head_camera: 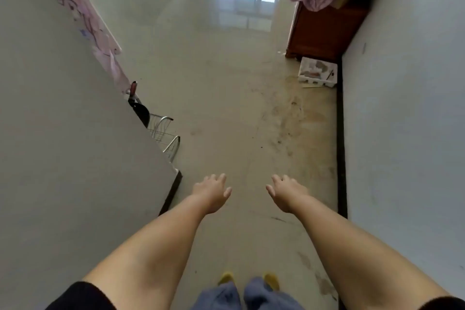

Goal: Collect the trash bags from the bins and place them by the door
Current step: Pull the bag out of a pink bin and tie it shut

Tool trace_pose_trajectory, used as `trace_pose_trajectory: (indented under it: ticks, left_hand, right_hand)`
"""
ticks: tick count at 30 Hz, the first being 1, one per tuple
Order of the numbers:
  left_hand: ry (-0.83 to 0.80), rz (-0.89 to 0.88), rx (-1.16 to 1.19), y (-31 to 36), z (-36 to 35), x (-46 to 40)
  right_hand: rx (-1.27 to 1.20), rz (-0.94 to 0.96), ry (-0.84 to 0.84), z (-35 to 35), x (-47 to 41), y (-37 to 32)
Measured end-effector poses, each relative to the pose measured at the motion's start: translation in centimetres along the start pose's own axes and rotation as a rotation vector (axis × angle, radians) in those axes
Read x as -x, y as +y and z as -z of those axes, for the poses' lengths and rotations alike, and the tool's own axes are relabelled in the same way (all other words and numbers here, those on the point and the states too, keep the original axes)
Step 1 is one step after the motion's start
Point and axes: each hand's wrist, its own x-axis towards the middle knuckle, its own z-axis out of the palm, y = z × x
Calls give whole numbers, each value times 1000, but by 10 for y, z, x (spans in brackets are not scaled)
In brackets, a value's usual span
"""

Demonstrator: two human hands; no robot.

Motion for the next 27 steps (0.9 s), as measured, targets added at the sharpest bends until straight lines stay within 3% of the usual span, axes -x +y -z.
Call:
trace_pose_trajectory:
  ticks: [11, 22, 27]
  left_hand:
    - [-37, -82, -6, 15, 58, -98]
    - [26, 16, 114, 68, 189, -275]
    - [58, 45, 168, 64, 250, -335]
  right_hand:
    - [-24, -66, -42, 65, -93, 22]
    - [76, 38, -59, 234, -277, 66]
    - [132, 102, -90, 301, -353, 48]
